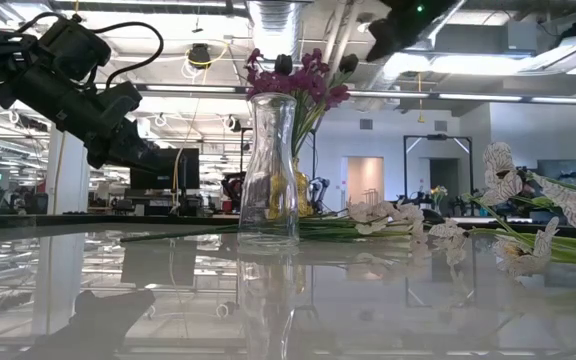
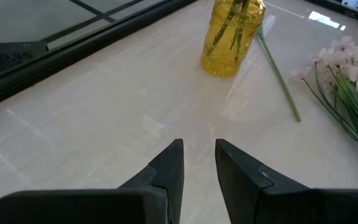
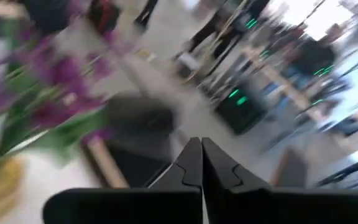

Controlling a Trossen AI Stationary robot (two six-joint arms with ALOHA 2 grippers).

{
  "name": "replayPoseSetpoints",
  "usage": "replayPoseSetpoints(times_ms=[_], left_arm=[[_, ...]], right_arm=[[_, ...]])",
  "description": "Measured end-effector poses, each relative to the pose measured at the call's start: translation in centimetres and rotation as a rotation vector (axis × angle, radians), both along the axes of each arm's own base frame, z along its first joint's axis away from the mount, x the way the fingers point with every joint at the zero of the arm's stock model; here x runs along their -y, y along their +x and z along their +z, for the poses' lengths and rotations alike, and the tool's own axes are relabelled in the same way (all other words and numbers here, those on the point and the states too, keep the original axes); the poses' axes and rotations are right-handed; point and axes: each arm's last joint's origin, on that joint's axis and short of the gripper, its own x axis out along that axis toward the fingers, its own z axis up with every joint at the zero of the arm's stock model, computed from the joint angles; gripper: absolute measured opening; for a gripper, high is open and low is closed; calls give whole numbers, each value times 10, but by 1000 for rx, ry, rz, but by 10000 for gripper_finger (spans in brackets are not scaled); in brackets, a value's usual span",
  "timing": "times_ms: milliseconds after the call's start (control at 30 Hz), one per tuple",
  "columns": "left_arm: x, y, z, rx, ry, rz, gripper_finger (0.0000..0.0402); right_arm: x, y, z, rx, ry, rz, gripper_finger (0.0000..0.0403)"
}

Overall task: Sort flowers into vase by color
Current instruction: Put the black flower into the yellow vase, then put the bottom white flowers into the transparent vase

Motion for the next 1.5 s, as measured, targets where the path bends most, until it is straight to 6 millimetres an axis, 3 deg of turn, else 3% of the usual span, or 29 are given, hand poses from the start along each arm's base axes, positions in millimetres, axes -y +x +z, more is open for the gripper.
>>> replayPoseSetpoints(times_ms=[167, 367, 533, 867, 1133, 1333, 1500], left_arm=[[0, 0, 0, -3, 3, 0, 80], [0, 0, 0, -6, 2, -1, 80], [0, 0, 0, -19, 23, -5, 80], [0, 0, 0, -21, 25, 2, 80], [0, 0, 0, -16, 18, 1, 80], [1, 0, -1, -10, -15, -20, 80], [3, 0, -3, -12, -37, -54, 80]], right_arm=[[17, -1, 11, 68, -98, 13, 20], [30, 0, 1, 100, 18, 156, 17], [25, 6, -8, 72, 95, 232, 17], [20, 2, 10, 153, -22, 170, 17], [8, 28, -16, 32, 63, 251, 17], [-10, 23, 12, 1, -79, 128, 18], [-28, 9, 32, 58, -12, 156, 19]])
